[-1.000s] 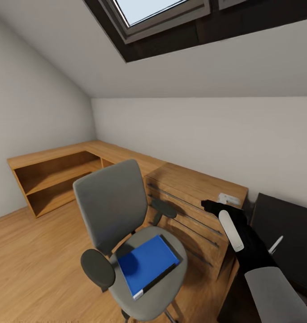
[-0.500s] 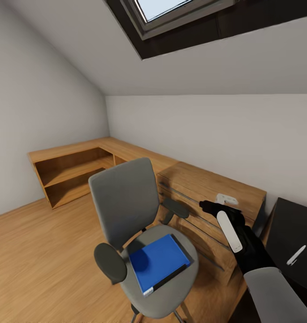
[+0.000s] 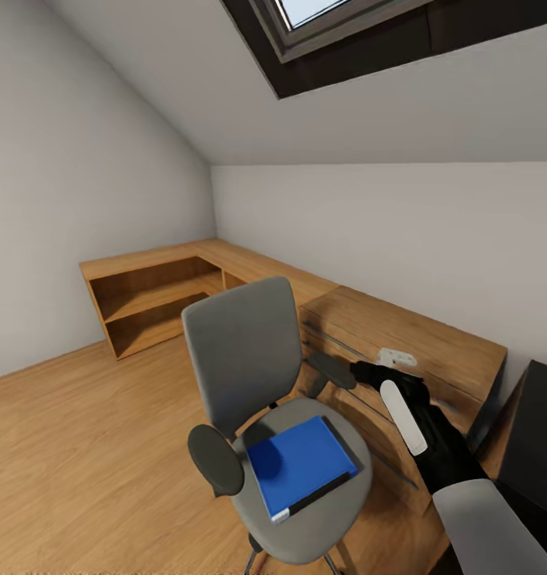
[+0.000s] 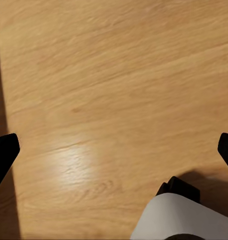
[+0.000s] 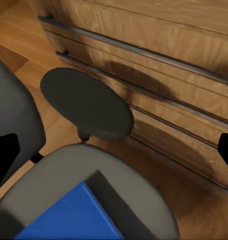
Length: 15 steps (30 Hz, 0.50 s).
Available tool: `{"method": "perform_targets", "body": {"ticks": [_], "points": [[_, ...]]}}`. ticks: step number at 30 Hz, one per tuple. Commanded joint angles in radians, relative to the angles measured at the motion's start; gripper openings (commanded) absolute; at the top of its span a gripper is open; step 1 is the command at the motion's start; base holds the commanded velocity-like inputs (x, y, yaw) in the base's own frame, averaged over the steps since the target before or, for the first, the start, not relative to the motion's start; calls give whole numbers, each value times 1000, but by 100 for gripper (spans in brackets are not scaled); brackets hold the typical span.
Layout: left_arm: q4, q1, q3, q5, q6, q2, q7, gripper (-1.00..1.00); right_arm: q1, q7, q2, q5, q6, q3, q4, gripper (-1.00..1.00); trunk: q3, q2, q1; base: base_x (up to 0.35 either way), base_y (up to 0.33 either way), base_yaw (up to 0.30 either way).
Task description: In the bedroom, organize the workspace by keeping the computer under the desk, ensuring the monitor is on the desk, placing the keyboard on the desk next to the monitor, placing the mouse on the desk next to the keyboard, moving the folder from the swivel chair onto the desk next to the mouse, stacking the notebook on top of the folder with the pen on top of the notebook, and positioning the swivel chair next to the desk.
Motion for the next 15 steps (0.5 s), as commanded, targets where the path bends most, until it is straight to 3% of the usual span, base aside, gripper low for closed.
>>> {"method": "perform_targets", "body": {"ticks": [1, 3, 6, 10, 13, 15], "points": [[-1, -1, -9, 2, -3, 0, 8, 100, 1, -10, -1, -10, 1, 11, -2, 100, -2, -1, 0, 0, 0, 176], [-3, -1, -12, -1, -12, -1, 8, 100, 2, -10, -1, -10, 1, 23, -2, 100, -4, -1, 0, 0, 0, 178], [-30, -1, -17, -5, -79, -1, 7, 100, 3, -10, -1, -10, 1, 26, -2, 100, -8, -1, 0, 0, 0, 179], [-151, -1, -21, -9, -171, -2, 9, 100, 3, -10, -1, -10, 1, 27, -2, 100, -12, -1, 0, 0, 0, 180], [-298, -1, -28, -10, -142, -2, 10, 100, 3, -9, -1, -10, 1, 28, -2, 100, -15, -1, 0, 0, 0, 180], [-421, -1, -41, -10, -61, 2, 13, 100, 3, -9, -1, -11, 1, 29, -1, 100, -17, -1, 0, 0, 0, 180]]}}
